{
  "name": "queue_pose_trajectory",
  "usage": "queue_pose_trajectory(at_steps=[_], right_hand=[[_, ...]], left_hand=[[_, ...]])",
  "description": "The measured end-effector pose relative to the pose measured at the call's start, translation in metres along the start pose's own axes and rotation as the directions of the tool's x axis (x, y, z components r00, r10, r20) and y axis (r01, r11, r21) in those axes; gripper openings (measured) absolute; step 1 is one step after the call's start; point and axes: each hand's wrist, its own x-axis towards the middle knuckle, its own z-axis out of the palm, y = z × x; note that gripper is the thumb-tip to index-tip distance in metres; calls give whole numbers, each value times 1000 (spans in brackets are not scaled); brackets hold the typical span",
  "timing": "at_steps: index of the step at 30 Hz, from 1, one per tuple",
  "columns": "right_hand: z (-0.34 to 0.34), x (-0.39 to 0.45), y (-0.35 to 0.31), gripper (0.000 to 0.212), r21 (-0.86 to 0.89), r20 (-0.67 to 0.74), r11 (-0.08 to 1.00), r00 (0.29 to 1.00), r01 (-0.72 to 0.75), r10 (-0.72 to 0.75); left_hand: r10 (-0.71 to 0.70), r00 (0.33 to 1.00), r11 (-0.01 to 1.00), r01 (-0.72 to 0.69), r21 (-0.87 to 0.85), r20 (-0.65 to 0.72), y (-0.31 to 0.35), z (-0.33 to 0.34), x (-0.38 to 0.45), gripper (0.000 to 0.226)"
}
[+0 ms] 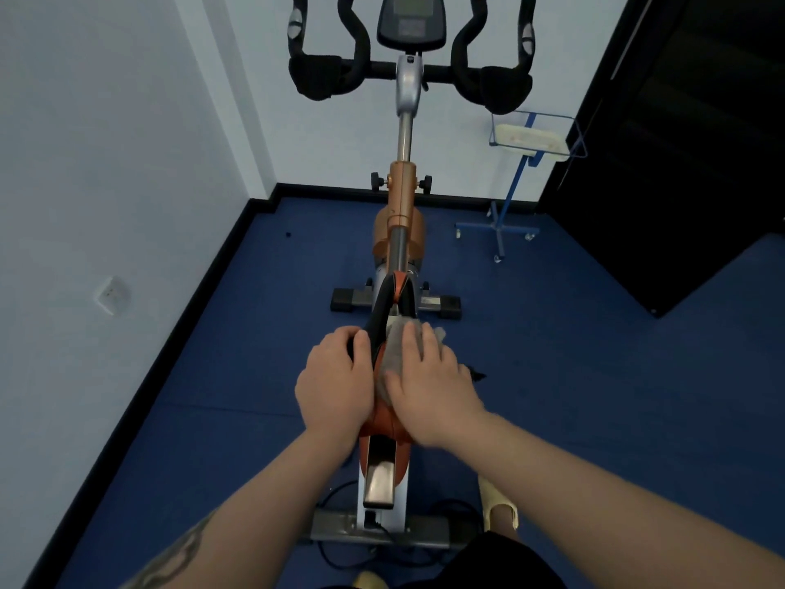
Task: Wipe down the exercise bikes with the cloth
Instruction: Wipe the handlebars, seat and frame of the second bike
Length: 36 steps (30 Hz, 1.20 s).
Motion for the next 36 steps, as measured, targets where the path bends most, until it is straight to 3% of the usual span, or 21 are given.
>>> queue_pose_trajectory(at_steps=[2,4,6,8,14,17,19,25,28,31,36], right_hand=[[-13,16,-6,69,103,26,990,995,-96,94],[-10,12,-12,69,101,-4,989,994,-107,108],[7,-13,-9,70,-14,-81,1000,997,-2,1],[16,-27,2,71,-75,-55,996,997,53,-57],[-12,20,-5,67,187,27,971,989,-147,145],[14,-23,-1,71,-21,-148,1000,989,14,-17],[24,-43,6,75,-81,-134,995,988,65,-75],[-8,23,-1,67,171,-37,981,995,-86,94],[11,-11,5,71,45,-138,998,990,36,-30],[18,-21,19,72,21,-105,994,988,112,-109],[-13,44,10,66,265,20,963,999,-52,48]], left_hand=[[-4,1000,1000,4,-4,9,-1,-1,-1,30],[-6,1000,1000,6,-20,8,-2,-1,-2,30],[3,1000,1000,-3,-29,0,-2,-2,-2,31],[9,1000,1000,-9,-29,-5,-1,-1,-2,33],[6,1000,1000,-6,-27,11,-2,-2,-2,29],[3,1000,999,-3,-35,10,-4,-1,-2,31],[3,1000,999,-3,-38,2,-3,-1,-1,31],[-3,1000,1000,3,-23,5,-2,-2,-2,29],[-12,1000,1000,12,-29,-14,-2,-2,-3,28],[-13,1000,1000,12,-24,-18,0,0,-3,28],[-45,999,999,45,-14,-10,-1,0,-2,27]])
